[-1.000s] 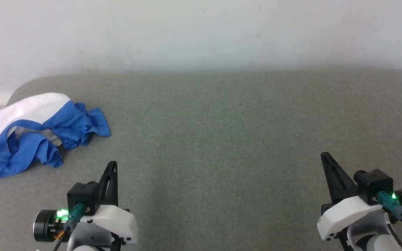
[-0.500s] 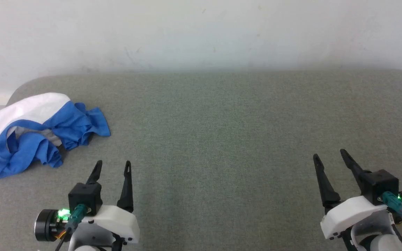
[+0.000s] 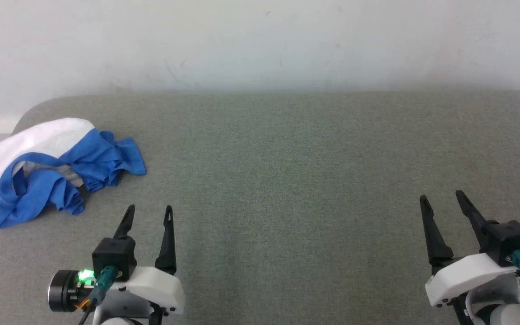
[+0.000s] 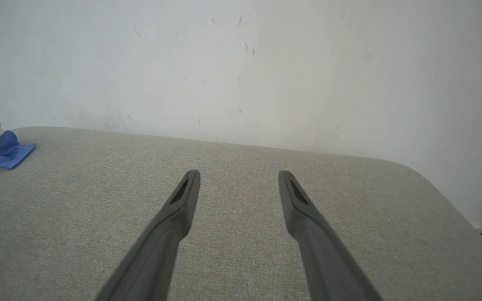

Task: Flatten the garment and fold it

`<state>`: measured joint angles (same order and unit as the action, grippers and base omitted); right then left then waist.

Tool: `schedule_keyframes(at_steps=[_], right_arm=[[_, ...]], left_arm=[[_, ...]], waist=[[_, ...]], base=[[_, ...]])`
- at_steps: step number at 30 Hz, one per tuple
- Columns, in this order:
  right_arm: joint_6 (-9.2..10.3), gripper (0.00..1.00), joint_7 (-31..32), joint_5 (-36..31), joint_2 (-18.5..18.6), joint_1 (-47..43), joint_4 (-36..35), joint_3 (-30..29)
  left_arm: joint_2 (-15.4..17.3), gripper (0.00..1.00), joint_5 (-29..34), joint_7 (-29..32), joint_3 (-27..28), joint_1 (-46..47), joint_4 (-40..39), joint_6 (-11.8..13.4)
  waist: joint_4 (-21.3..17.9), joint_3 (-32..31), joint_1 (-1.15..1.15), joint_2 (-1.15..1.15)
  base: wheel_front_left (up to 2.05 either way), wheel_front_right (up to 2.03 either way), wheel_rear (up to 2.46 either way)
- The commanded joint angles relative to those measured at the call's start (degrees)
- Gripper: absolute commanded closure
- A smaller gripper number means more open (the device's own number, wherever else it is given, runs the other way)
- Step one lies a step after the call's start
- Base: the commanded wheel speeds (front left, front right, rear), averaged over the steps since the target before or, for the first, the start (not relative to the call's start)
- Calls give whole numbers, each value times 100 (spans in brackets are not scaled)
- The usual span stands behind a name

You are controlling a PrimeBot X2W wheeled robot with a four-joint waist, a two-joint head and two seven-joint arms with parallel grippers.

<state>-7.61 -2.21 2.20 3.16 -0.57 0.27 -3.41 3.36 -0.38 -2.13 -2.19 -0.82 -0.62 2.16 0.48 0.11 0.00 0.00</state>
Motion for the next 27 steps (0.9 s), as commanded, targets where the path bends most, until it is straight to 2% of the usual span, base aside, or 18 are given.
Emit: schedule_keyframes(at_steps=[1, 27], right_arm=[[2, 0, -64, 54, -6, -61, -45, -46], [5, 0, -374, 131, -12, -84, -25, -114]], left_arm=[[37, 0, 40, -71, -39, -40, -35, 61], [125, 0, -11, -382, -277, -122, -130, 386]], waist=[[24, 1, 0, 0], [607, -14, 0, 0]], base=[[0, 0, 0], [0, 0, 0]])
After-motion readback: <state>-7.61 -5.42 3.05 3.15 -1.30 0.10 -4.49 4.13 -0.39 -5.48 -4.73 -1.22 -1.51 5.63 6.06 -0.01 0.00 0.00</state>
